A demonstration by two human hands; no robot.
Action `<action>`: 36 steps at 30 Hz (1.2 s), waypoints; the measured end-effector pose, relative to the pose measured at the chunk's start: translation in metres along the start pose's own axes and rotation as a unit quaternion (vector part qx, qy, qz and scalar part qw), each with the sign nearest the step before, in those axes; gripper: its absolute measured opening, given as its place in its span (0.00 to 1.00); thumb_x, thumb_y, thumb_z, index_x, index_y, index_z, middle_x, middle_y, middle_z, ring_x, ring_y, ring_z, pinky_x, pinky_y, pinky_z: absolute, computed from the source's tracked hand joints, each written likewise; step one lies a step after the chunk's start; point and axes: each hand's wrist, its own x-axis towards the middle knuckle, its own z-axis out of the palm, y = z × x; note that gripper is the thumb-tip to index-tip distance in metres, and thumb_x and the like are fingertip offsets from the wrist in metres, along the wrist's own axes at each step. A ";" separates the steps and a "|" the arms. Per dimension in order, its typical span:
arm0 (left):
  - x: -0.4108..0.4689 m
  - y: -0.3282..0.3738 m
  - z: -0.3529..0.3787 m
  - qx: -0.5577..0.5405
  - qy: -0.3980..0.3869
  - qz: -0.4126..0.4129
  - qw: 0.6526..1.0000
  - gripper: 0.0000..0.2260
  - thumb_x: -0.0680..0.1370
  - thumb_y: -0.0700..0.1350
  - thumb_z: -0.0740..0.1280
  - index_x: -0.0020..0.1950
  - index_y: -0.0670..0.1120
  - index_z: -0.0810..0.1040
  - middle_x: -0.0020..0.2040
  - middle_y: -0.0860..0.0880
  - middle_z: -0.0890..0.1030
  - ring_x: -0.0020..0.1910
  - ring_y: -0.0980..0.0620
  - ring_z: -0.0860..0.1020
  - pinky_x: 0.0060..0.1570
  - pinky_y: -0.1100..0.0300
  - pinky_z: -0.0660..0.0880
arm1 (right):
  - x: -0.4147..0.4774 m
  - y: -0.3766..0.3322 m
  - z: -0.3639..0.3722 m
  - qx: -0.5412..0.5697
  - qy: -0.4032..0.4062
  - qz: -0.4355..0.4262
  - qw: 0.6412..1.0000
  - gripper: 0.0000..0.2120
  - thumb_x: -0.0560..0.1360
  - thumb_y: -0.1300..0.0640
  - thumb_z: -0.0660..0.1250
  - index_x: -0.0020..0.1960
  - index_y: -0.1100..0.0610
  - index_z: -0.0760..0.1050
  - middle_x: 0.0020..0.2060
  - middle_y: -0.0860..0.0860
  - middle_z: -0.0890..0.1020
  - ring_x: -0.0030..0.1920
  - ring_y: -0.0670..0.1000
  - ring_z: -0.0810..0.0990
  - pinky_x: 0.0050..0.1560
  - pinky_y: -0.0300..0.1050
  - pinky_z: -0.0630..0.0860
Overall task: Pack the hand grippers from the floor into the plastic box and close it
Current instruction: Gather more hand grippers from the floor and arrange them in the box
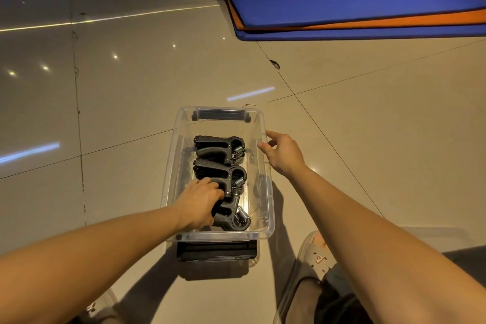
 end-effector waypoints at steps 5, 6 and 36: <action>-0.002 0.001 -0.007 0.005 -0.013 -0.001 1.000 0.27 0.71 0.55 0.75 0.68 0.51 0.75 0.61 0.52 0.76 0.61 0.51 0.70 0.63 0.54 0.68 | -0.002 -0.003 0.000 -0.009 0.000 0.017 1.000 0.26 0.81 0.45 0.65 0.75 0.53 0.70 0.59 0.54 0.83 0.61 0.57 0.80 0.58 0.52 0.76; -0.003 0.001 -0.009 0.010 -0.014 -0.001 1.000 0.27 0.71 0.54 0.75 0.68 0.51 0.74 0.62 0.52 0.76 0.62 0.51 0.71 0.64 0.54 0.68 | -0.002 -0.005 0.000 -0.012 -0.001 0.019 1.000 0.25 0.81 0.45 0.65 0.76 0.52 0.70 0.59 0.53 0.83 0.61 0.57 0.80 0.57 0.51 0.76; -0.384 -0.112 -0.126 -0.341 0.355 -0.327 0.807 0.15 0.74 0.49 0.75 0.60 0.49 0.80 0.54 0.51 0.81 0.55 0.49 0.80 0.58 0.48 0.79 | -0.208 -0.328 0.082 0.053 0.013 -0.291 0.955 0.22 0.76 0.45 0.72 0.66 0.53 0.77 0.61 0.50 0.80 0.55 0.48 0.80 0.57 0.53 0.80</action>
